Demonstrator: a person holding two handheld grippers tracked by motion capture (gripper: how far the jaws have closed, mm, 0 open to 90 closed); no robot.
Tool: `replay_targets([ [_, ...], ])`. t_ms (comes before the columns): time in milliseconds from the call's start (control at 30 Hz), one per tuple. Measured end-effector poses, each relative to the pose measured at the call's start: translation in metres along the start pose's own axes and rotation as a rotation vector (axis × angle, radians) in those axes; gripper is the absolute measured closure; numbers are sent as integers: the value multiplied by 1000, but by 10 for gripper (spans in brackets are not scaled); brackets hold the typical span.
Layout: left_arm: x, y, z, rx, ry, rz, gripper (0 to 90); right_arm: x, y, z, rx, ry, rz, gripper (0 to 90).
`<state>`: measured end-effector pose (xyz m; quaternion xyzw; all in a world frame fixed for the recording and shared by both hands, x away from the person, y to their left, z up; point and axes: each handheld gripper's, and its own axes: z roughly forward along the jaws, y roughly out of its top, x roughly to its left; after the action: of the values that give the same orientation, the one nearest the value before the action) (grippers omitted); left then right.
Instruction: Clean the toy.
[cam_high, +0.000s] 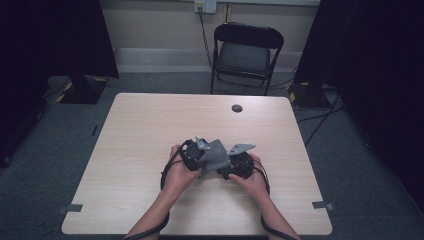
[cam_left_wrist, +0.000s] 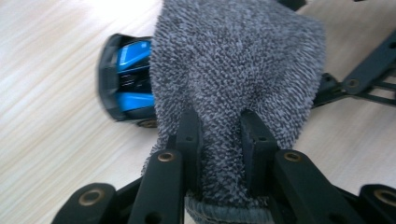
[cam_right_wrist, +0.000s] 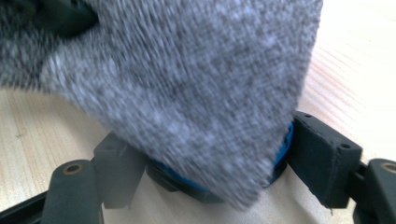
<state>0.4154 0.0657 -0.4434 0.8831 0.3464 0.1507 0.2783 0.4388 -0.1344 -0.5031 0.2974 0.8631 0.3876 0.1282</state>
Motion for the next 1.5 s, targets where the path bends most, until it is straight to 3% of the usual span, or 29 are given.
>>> replay_targets([
  [67, -3, 1, 2, 2, -15, 13, 724, 0, 0, 0, -1, 0, -2, 245],
  [233, -2, 1, 5, 3, -20, 1, 724, 0, 0, 0, -1, 0, -2, 245],
  [533, 7, 1, 3, 12, 17, 2, 725, 0, 0, 0, 0, 0, 0, 245],
  [900, 29, -2, 0, 8, 36, -63, 727, 0, 0, 0, 0, 0, 0, 245],
  [1167, 36, -2, -1, 12, 60, -63, 727, 0, 0, 0, 0, 0, 1, 245],
  [1500, 49, -3, -7, 13, 79, -95, 728, 0, 0, 0, 0, 0, 1, 245],
])
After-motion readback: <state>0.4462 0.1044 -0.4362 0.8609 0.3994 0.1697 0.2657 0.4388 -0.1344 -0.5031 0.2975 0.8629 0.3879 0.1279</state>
